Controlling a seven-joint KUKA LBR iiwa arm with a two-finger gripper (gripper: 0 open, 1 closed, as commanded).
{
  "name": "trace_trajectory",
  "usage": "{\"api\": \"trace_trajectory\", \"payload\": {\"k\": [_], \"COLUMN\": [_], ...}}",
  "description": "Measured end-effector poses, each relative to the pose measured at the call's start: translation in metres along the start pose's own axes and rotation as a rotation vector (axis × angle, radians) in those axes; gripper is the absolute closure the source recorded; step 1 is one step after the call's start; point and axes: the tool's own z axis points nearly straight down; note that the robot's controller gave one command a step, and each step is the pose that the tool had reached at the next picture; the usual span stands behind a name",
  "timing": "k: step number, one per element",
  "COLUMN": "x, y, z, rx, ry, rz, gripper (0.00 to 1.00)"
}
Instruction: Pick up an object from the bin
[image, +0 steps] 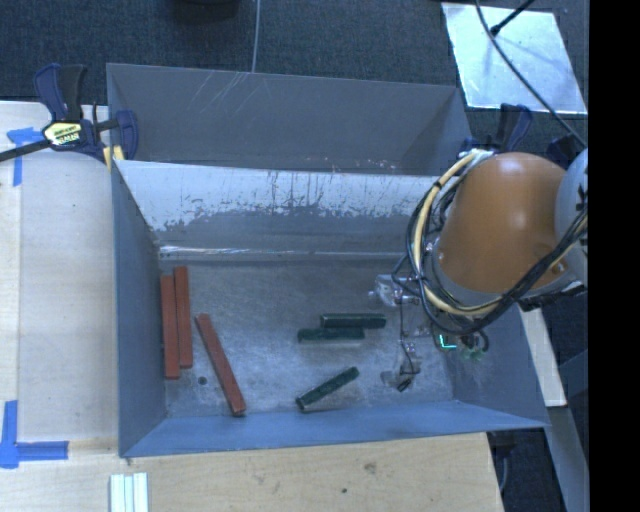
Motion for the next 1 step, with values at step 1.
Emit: {"api": "trace_trajectory", "payload": {"k": [1], "x": [-0.0724], "y": [0.0148], "z": [0.1309], "rx": [0.0], "ry": [-0.006], "rz": [0.043], "gripper": [0.0]}}
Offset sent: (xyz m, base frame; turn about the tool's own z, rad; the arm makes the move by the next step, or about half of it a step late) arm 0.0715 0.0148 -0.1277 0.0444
